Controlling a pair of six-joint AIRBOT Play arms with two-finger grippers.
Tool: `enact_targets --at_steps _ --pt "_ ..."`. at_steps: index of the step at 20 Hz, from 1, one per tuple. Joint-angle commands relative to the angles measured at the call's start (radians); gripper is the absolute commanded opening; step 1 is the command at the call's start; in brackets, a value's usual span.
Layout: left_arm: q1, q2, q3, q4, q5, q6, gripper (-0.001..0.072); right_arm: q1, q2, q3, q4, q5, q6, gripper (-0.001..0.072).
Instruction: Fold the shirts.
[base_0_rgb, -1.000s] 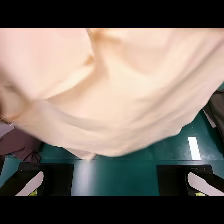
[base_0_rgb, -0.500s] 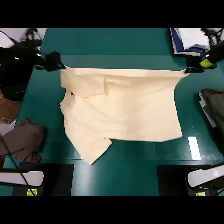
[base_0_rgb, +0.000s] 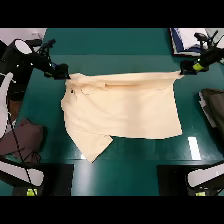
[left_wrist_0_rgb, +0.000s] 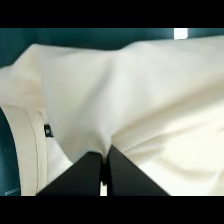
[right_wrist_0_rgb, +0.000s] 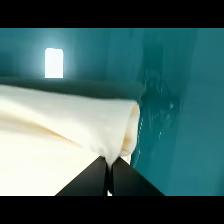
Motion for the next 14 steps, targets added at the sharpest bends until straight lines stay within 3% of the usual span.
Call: enact_targets --at_steps 1,5,6,7,8,9,14 --pt "-0.039 0.029 -0.093 0.148 -0.062 -0.038 0.0024 -0.001 0.090 -0.196 -0.003 -0.044 -0.008 0.0014" --pt "-0.077 0.034 -0.219 0.140 -0.017 -0.051 0.0051 0.000 0.115 -0.343 0.011 -0.059 -0.008 0.0014" --pt "-0.078 0.034 -0.235 0.137 -0.008 -0.060 0.0313 0.000 0.116 -0.366 0.035 -0.060 -0.008 0.0020" --pt "-0.077 0.034 -0.237 0.137 -0.008 -0.068 0.0512 -0.001 0.114 -0.380 0.063 -0.066 -0.009 0.0132" --pt "-0.074 0.045 -0.237 0.137 -0.008 -0.068 0.0501 -0.004 0.115 -0.383 0.080 -0.077 -0.009 0.0390" --pt "-0.074 0.069 -0.237 0.142 -0.010 -0.068 0.0501 -0.011 0.121 -0.383 0.095 -0.074 -0.010 0.0449" --pt "-0.074 0.332 -0.372 0.228 -0.034 -0.074 0.0501 -0.094 0.294 -0.489 0.219 0.000 -0.068 0.0449"
